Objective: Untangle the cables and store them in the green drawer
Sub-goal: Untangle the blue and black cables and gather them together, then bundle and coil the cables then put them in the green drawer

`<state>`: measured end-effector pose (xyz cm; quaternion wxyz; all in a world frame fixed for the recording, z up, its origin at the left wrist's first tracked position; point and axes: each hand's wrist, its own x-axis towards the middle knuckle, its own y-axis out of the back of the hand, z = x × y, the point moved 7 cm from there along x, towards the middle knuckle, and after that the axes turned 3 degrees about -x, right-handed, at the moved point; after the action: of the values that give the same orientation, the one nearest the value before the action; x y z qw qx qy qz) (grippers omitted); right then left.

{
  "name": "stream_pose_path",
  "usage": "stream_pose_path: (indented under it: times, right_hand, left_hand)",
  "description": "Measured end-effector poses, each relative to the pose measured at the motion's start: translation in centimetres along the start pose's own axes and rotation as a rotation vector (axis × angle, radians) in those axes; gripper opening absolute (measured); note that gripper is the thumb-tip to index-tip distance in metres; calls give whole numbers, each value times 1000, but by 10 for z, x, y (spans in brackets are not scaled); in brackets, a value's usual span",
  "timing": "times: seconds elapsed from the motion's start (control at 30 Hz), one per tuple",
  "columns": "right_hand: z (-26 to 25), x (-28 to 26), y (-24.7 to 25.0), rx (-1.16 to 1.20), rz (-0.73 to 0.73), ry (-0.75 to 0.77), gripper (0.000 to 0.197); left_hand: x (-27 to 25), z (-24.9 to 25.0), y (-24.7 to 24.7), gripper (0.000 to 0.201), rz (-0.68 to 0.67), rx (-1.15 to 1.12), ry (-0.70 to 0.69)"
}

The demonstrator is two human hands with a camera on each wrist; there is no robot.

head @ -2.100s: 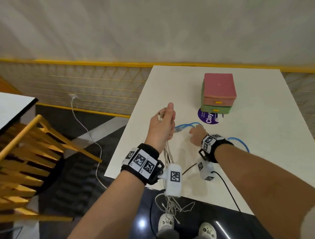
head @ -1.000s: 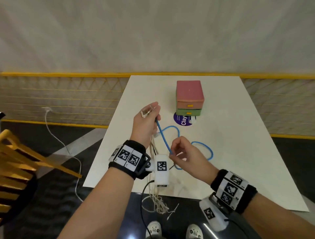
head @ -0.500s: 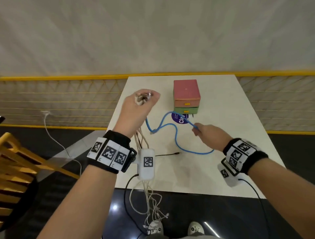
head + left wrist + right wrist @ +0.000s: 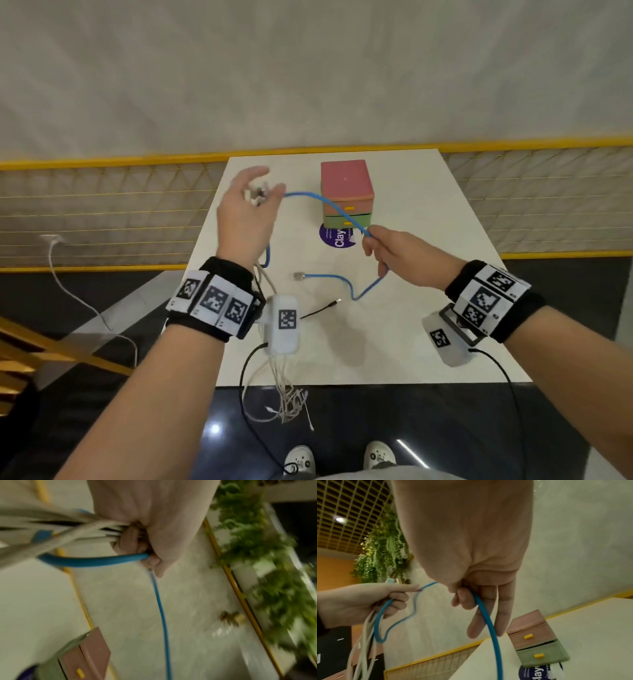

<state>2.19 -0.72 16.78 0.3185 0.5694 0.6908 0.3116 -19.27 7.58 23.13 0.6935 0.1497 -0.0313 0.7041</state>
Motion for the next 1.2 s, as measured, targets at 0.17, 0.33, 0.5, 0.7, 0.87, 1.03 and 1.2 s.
stream_pose_path:
  times: [0.17, 0.33, 0.5, 0.7, 0.87, 1.03, 1.2]
  right_hand:
    - [-49, 11, 27, -15, 182, 177, 20]
    - [-32, 13, 24, 92, 127, 102, 19]
    - [-18, 4, -15, 141, -22, 32, 24]
    - [-15, -9, -42, -183, -101, 109, 23]
    - [-15, -27, -67, 66, -474, -48, 26]
    - [-17, -19, -59, -249, -450, 48, 48]
    - [-28, 10, -14, -150, 17, 85, 51]
  left_hand:
    - [-35, 13, -66, 9, -542, 315, -66]
    - [-7, 20, -21, 31, -79, 92, -58]
    - [2, 14, 2, 32, 89, 15, -24]
    - [2, 12, 10, 30, 178, -51, -21]
    - [6, 2, 4, 22, 48, 13, 37]
    - [-3, -5, -14, 33, -124, 41, 55]
    - [-20, 14, -40, 14, -339, 31, -19]
